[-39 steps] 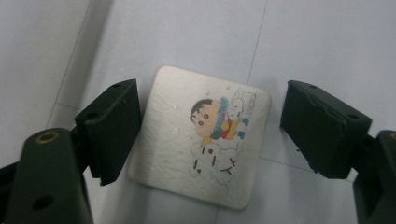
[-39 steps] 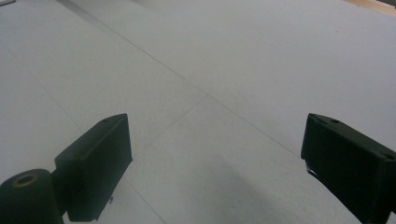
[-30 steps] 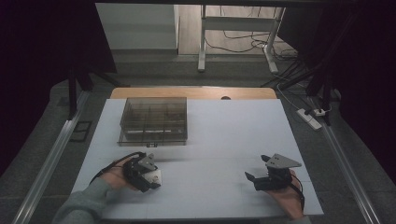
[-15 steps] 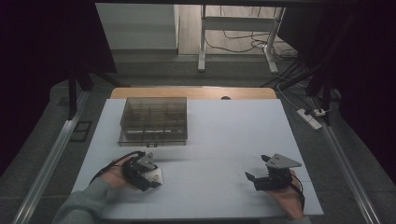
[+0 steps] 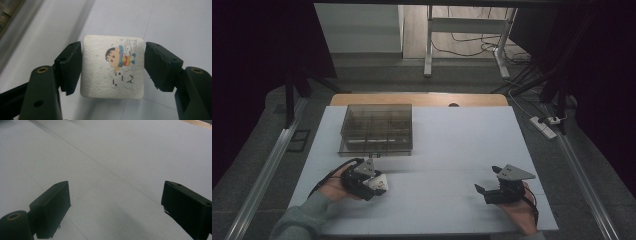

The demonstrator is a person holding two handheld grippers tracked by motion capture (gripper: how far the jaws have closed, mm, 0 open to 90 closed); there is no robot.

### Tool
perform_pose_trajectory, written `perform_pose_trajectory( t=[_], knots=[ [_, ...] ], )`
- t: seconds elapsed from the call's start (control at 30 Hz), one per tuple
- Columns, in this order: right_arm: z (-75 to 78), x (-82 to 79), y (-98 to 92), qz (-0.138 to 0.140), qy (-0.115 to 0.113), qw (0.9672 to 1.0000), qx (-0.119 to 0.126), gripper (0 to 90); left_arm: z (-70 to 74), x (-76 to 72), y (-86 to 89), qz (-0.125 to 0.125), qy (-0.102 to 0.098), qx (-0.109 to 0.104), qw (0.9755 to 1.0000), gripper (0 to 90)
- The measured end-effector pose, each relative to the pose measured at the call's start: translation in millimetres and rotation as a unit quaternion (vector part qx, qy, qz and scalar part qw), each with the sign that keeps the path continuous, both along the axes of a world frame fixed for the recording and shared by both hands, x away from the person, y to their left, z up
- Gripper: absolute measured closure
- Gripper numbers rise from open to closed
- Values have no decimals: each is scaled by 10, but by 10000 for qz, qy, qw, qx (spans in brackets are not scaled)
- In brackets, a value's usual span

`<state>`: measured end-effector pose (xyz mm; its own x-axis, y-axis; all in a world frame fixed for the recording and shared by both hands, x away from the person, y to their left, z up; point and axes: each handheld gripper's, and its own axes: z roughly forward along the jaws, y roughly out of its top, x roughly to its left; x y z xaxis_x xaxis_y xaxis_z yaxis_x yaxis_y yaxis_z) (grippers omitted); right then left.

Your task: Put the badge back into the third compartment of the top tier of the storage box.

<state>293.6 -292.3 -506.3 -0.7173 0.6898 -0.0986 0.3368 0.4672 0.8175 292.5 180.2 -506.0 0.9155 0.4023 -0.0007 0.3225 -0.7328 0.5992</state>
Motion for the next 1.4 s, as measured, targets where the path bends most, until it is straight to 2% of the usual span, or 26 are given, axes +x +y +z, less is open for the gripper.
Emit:
perform_pose_trajectory(
  t=[0.33, 0.47, 0.6, 0.87, 1.1, 1.4],
  knots=[
    [-2, 1, 2, -6, 3, 10000, 2, 82, 79, -23, 18, 149, -124, -290, 9994, 329],
    [-1, 0, 2, -5, 2, 10000, -1, 82, 94, -26, 26, 160, -144, -321, 9993, 329],
    [-1, 0, 1, -6, 5, 10000, 0, 82, 132, -32, 49, 240, -222, -477, 9983, 329],
    [0, -1, -2, -2, 4, 10000, 2, 82, 225, -47, 99, 435, -380, -937, 9939, 329],
    [0, 0, 2, -8, 0, 10000, 6, 82, 295, -59, 115, 582, -546, -1105, 9907, 329],
    [-1, 0, 5, -10, -1, 10000, 8, 82, 384, -60, 123, 800, -714, -1391, 9845, 329]
  ],
)
